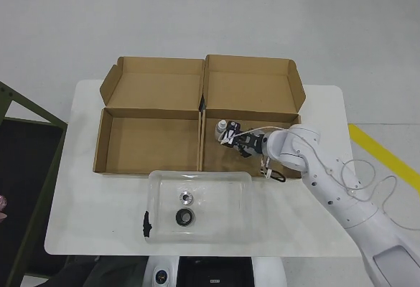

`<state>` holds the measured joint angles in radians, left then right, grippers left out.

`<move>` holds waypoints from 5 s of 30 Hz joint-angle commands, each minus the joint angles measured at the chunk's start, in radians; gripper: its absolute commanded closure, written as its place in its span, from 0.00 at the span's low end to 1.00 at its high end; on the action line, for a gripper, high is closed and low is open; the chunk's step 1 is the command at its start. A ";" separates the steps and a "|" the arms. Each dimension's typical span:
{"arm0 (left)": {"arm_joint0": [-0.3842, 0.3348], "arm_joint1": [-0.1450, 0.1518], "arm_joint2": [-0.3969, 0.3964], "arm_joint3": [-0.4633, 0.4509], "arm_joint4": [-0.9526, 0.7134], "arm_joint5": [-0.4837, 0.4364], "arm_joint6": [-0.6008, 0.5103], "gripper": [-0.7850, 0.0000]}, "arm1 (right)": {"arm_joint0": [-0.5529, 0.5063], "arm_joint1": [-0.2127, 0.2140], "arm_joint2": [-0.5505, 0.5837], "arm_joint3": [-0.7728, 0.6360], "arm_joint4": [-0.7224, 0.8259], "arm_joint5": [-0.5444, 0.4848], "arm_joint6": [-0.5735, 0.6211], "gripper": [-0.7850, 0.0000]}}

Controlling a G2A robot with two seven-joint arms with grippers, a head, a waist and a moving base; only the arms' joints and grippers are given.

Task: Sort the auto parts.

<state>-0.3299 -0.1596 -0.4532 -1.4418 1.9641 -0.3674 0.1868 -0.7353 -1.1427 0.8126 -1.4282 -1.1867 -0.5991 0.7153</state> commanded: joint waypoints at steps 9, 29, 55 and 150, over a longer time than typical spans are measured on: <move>0.000 0.000 0.000 0.000 0.000 0.000 0.000 0.00 | -0.050 0.020 0.088 -0.079 0.021 -0.012 -0.041 0.53; 0.000 0.000 0.000 0.000 0.000 0.000 0.000 0.00 | -0.374 0.086 0.304 -0.395 0.102 -0.158 -0.328 0.56; 0.000 0.000 0.000 0.000 0.000 0.000 0.000 0.00 | -0.360 0.043 0.019 -0.453 -0.117 -0.150 -0.312 0.55; 0.000 0.000 0.000 0.000 0.000 0.000 0.000 0.00 | -0.300 -0.061 -0.029 -0.332 -0.143 -0.101 -0.521 1.00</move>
<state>-0.3299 -0.1596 -0.4532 -1.4418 1.9641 -0.3674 0.1868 -1.0318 -1.2036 0.7781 -1.7598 -1.3338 -0.7047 0.2118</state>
